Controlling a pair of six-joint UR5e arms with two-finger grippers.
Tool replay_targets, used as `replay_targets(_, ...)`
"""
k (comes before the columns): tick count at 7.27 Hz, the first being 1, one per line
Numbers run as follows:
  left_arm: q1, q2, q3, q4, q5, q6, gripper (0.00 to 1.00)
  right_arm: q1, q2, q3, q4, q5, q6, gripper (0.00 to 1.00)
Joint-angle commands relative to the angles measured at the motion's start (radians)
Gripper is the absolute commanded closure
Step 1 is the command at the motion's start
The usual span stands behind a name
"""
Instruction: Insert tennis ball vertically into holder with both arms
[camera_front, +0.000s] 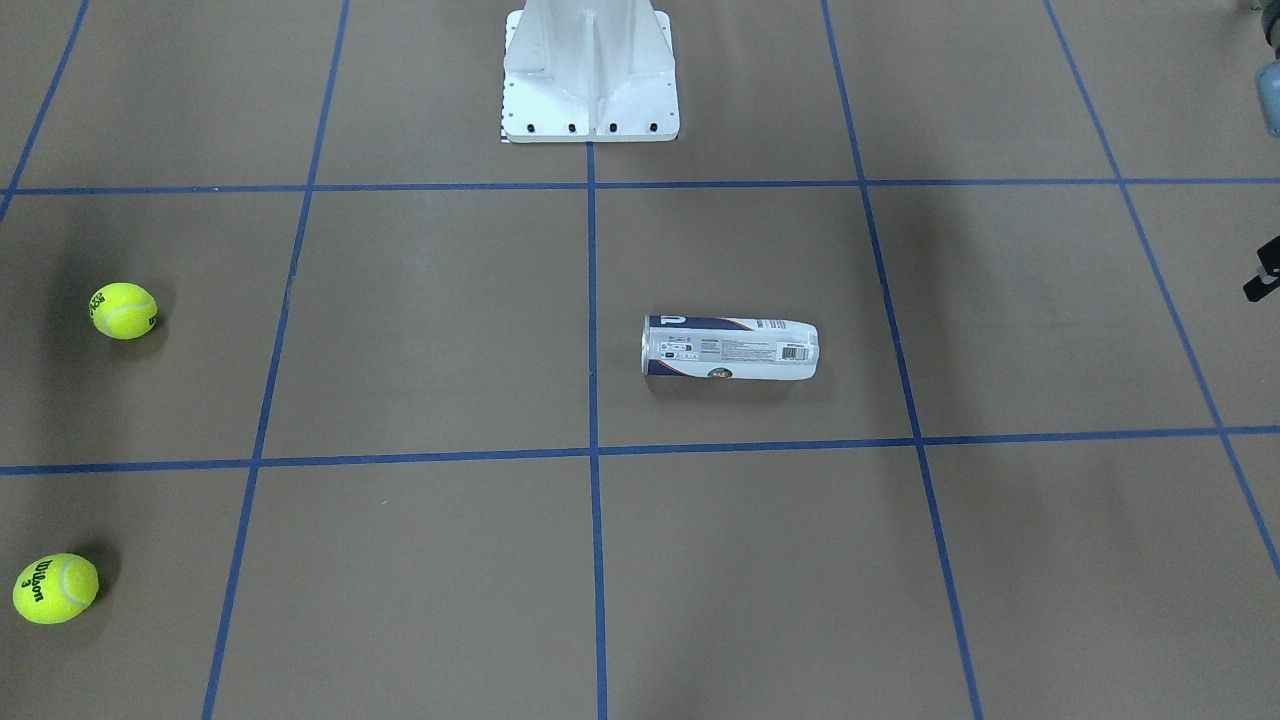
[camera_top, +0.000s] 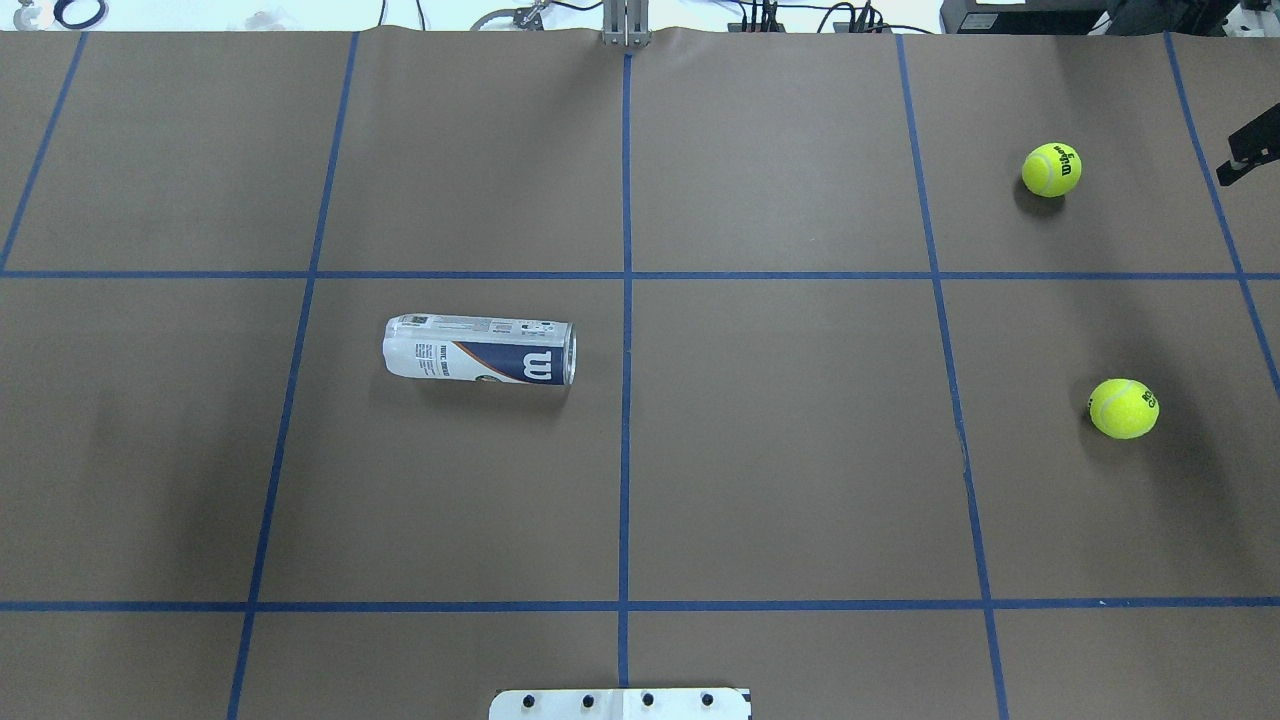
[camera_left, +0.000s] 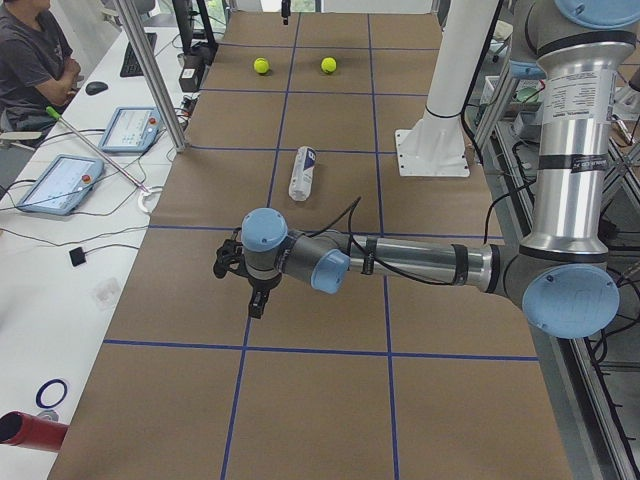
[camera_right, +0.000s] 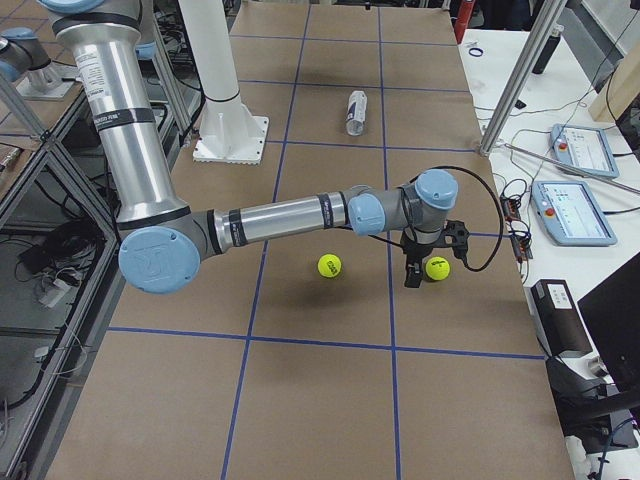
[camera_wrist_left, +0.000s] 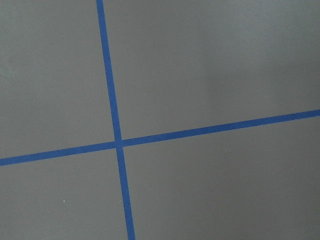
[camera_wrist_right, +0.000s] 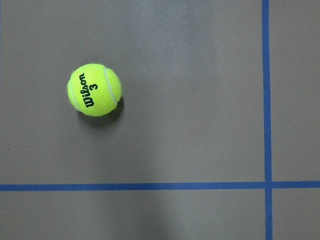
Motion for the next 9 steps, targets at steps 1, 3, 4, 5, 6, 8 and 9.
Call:
replay_targets(1,0.016,-0.033,-0.012,-0.124,0.001,0.007,0.01,0.000,-0.003,-0.002,0.001,0.005,0.006,0.01)
replay_targets(3,0.065,-0.097,-0.015,-0.178,-0.021,-0.001,0.01,-0.002,-0.002,-0.008,0.001,0.006,0.008,0.01)
replay_targets(4,0.132,-0.137,-0.026,-0.180,-0.011,-0.001,0.01,-0.002,-0.002,-0.008,0.001,0.006,0.009,0.01)
replay_targets(5,0.204,-0.239,-0.024,-0.171,-0.007,-0.008,0.00,-0.002,-0.002,-0.007,0.001,0.006,0.008,0.01)
replay_targets(6,0.258,-0.321,-0.018,-0.166,-0.005,-0.046,0.00,-0.002,-0.003,-0.008,0.001,0.008,0.009,0.01)
replay_targets(8,0.397,-0.430,-0.017,-0.168,0.165,-0.081,0.01,-0.002,-0.016,0.001,0.002,0.011,0.009,0.01)
replay_targets(9,0.480,-0.478,-0.020,-0.168,0.226,-0.079,0.01,-0.002,-0.016,0.001,0.002,0.011,0.011,0.01)
